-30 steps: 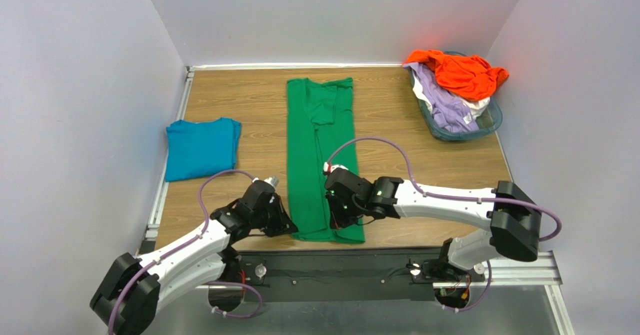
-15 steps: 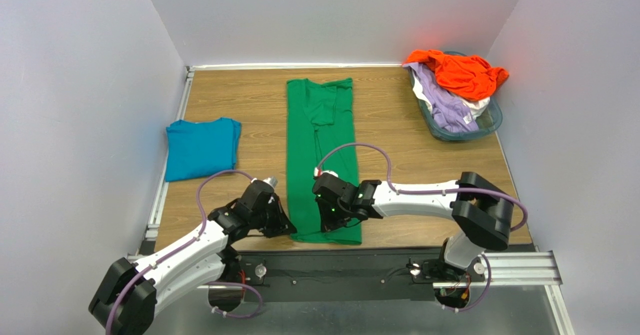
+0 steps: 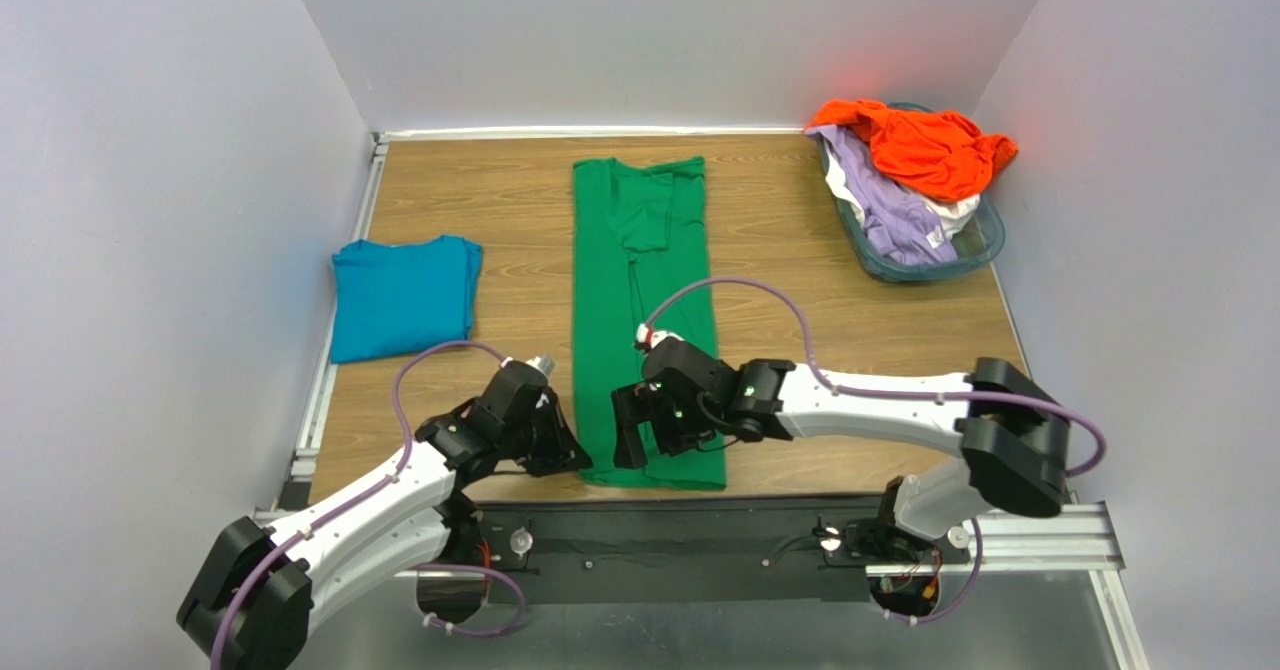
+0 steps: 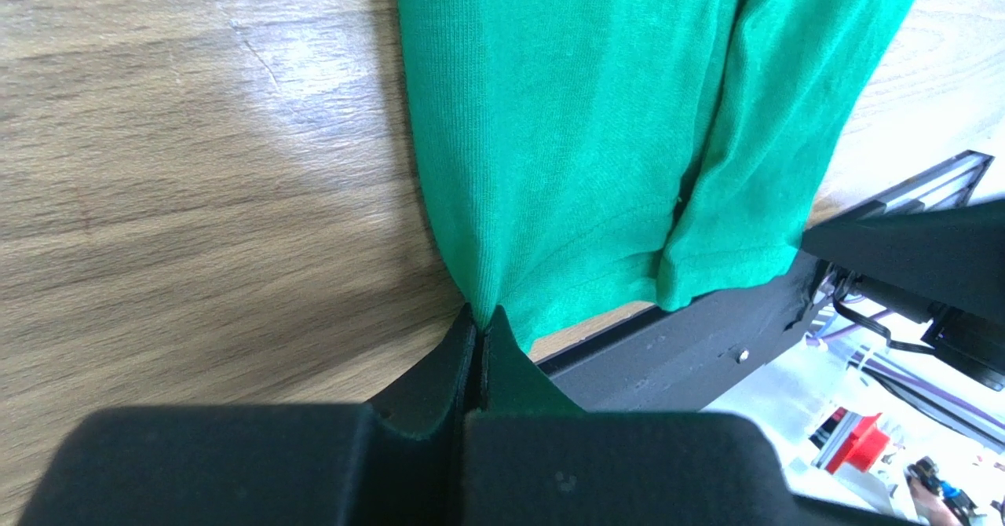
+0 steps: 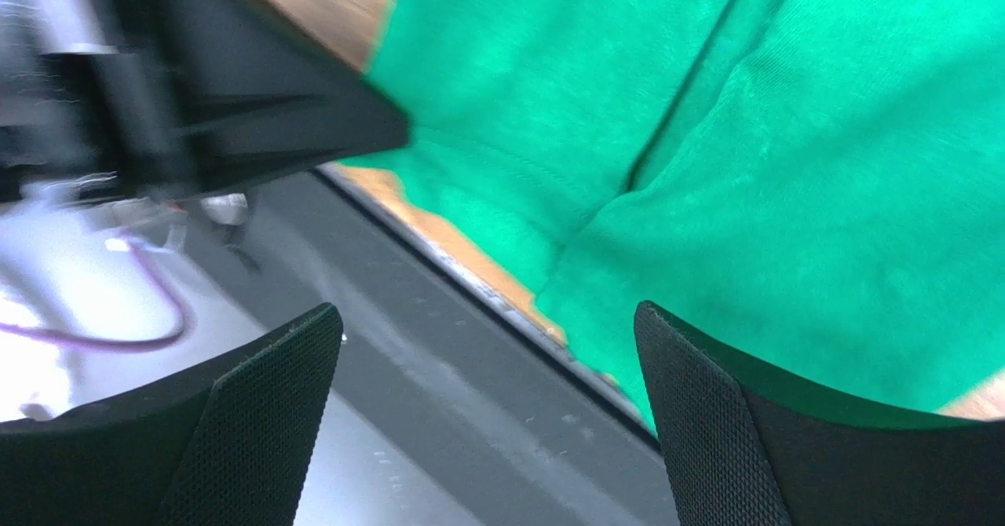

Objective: Fold and stack the t-shirts
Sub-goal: Fold the tshirt

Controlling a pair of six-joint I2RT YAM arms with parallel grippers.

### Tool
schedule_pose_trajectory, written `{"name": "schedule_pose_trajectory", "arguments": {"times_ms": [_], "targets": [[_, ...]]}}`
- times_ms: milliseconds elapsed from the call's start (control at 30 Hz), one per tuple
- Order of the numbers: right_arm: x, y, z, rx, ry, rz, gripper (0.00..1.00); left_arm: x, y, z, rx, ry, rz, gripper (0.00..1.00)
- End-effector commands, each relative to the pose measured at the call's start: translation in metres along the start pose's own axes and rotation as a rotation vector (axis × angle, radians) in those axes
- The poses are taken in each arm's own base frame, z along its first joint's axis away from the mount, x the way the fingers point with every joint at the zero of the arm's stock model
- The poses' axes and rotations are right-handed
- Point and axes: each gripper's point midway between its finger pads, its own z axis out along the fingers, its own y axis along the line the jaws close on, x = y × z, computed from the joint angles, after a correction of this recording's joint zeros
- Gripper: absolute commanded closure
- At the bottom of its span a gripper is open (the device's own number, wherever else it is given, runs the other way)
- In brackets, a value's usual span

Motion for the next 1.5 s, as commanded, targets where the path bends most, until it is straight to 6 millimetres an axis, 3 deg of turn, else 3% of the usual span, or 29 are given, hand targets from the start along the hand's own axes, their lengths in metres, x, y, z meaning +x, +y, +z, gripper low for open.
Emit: {"name": "schedule_pose_trajectory", "arguments": {"times_ms": [0, 133, 300, 500, 567, 633, 733, 1000, 1200, 1467], "targets": [[-0.003, -0.012, -0.016, 0.052, -0.073, 0.027, 0.0, -0.004, -0.002, -0.002, -0.012, -0.015, 0.004, 1.0], [0.0, -0.04, -0.03, 0.176, -0.115, 0.091, 0.0, -0.004, -0.002, -0.002, -0.019, -0.015, 0.003, 1.0], [0.021, -0.074, -0.048, 0.285, -0.118, 0.185, 0.02, -0.004, -0.001, -0.004, -0.021, -0.021, -0.005, 1.0], [0.043, -0.099, -0.064, 0.336, -0.134, 0.301, 0.14, -0.003, 0.002, -0.003, -0.034, -0.012, -0.01, 1.0], [0.048, -0.108, -0.064, 0.354, -0.147, 0.336, 0.26, -0.003, 0.001, -0.003, -0.032, -0.013, -0.008, 1.0], [0.049, -0.111, -0.064, 0.36, -0.159, 0.351, 0.34, -0.003, 0.002, -0.003, -0.033, -0.01, -0.008, 1.0], [0.053, -0.118, -0.06, 0.394, -0.156, 0.358, 0.37, -0.002, 0.002, -0.002, -0.033, -0.007, -0.006, 1.0], [0.06, -0.128, -0.043, 0.481, -0.089, 0.324, 0.39, -0.002, 0.002, -0.002, -0.03, -0.006, -0.004, 1.0], [0.059, -0.119, -0.032, 0.453, -0.061, 0.305, 0.41, -0.002, 0.002, -0.001, -0.031, -0.007, -0.005, 1.0], [0.058, -0.108, -0.03, 0.4, -0.05, 0.322, 0.42, -0.002, 0.002, -0.001, -0.029, -0.004, -0.007, 1.0]]}}
